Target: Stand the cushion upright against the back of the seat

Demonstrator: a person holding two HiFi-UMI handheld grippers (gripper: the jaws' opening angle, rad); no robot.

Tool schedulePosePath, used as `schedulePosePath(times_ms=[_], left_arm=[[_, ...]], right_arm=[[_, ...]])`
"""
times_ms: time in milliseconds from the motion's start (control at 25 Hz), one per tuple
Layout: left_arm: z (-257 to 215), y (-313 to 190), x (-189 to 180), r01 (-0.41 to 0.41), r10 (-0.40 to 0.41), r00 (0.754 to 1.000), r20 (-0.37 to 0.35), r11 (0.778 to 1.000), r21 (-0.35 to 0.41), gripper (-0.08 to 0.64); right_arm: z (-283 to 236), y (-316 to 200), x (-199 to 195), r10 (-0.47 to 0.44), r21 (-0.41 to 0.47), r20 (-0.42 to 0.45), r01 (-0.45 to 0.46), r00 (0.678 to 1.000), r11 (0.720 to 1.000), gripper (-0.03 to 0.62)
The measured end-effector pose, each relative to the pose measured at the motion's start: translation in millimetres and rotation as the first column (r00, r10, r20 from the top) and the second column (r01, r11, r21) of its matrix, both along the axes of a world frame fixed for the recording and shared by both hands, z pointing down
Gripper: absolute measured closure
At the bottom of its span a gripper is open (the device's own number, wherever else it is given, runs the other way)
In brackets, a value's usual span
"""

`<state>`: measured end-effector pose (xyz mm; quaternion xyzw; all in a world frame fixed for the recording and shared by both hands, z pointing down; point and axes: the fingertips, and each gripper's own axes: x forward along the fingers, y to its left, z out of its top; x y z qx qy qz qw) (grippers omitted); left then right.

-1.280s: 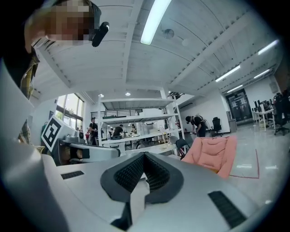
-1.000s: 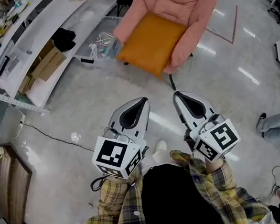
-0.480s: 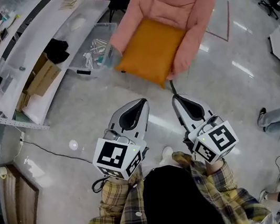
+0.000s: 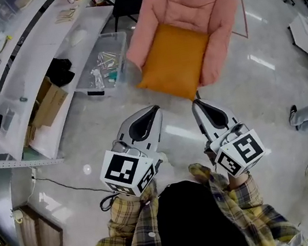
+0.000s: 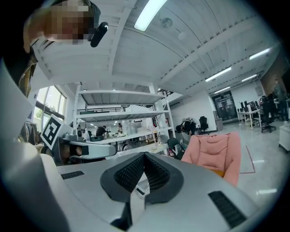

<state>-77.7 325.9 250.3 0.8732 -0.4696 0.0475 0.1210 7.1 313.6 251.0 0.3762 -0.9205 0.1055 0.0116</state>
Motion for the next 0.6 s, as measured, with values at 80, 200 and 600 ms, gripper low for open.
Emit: schedulePosePath(times_ms=[80, 200, 600], left_arm=[[3.4, -6.2, -15.9, -0.020, 0.020, 1.000, 0.001, 1.000, -0.005, 0.555], [11.1, -13.3, -34.1, -0.033, 0.033, 0.999, -0.008, 0.999, -0.022, 0.555], [35.3, -58.7, -44.3, -0.076, 0.073, 0.997, -0.039, 0.993, -0.093, 0.555]], right_arm=[[1.9, -5.7, -12.6, 0.029, -0.007, 0.002, -0.029, 1.000, 1.000, 0.574], [9.0, -9.9, -28.0, 0.050, -0.027, -0.014, -0.050, 0.999, 0.998, 0.574], [33.1, -49.5, -33.6, 0.101, -0.110, -0.052, -0.106, 0.994, 0.988, 0.574]])
